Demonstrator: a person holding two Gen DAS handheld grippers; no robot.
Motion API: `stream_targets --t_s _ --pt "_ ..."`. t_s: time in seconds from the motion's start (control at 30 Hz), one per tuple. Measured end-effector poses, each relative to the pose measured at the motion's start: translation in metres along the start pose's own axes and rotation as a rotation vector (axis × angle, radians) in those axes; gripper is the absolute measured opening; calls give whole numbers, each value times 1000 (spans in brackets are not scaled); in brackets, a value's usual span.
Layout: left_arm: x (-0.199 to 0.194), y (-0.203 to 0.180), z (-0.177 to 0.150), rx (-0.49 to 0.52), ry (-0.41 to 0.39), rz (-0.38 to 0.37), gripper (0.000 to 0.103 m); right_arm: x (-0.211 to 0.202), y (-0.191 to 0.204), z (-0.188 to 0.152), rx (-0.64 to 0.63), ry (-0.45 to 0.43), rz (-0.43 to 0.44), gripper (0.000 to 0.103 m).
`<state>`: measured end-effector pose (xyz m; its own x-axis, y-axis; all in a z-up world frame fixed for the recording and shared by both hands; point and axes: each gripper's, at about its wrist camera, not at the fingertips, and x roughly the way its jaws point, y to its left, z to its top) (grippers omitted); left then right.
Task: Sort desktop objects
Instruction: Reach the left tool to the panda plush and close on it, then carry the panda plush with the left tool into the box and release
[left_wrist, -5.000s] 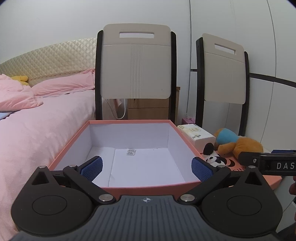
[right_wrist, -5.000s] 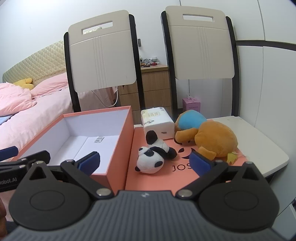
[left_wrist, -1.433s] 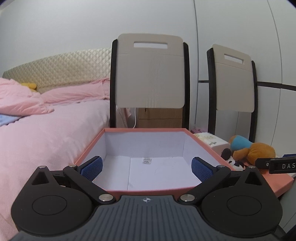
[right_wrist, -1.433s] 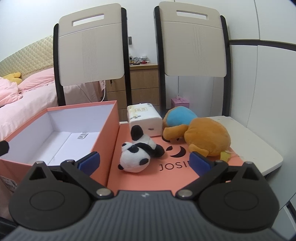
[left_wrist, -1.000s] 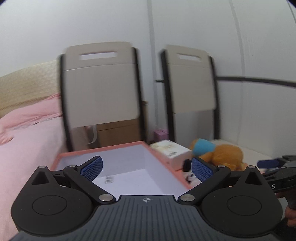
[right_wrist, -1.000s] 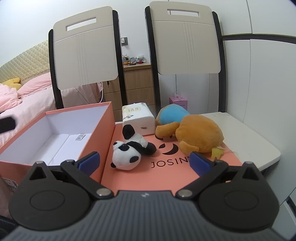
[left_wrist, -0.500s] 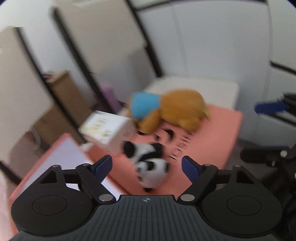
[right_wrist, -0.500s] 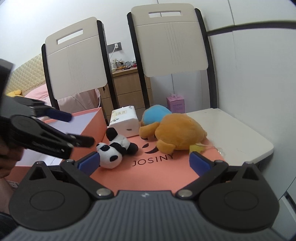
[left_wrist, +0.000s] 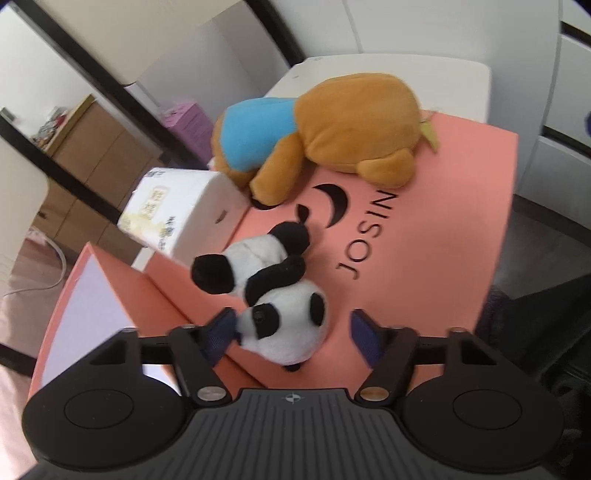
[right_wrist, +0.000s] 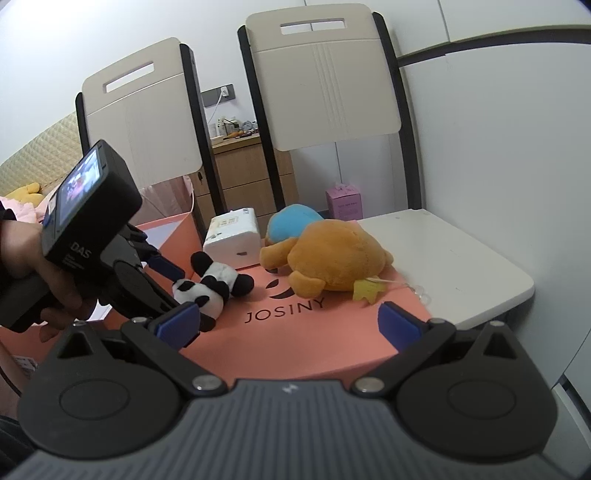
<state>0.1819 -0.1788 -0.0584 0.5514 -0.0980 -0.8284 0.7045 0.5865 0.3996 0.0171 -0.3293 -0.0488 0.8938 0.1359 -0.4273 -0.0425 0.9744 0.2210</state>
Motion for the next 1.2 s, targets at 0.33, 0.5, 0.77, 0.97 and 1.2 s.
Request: stream_targets --t_s 0.33,0.5,0.77,0.97,1.2 --pt "0 12 -1 -108 -41 8 51 10 8 0 -4 30 -8 103" --pt "-18 20 -3 -177 -95 -25 50 12 9 0 10 35 -12 103" --pt "-85 47 -11 -275 -231 16 49 21 16 -2 -2 63 -16 103" --pt "-124 82 -37 -370 -246 98 50 25 26 -2 -10 77 1 103" --pt "-121 127 -83 -464 -166 195 50 27 42 -4 -36 84 41 103"
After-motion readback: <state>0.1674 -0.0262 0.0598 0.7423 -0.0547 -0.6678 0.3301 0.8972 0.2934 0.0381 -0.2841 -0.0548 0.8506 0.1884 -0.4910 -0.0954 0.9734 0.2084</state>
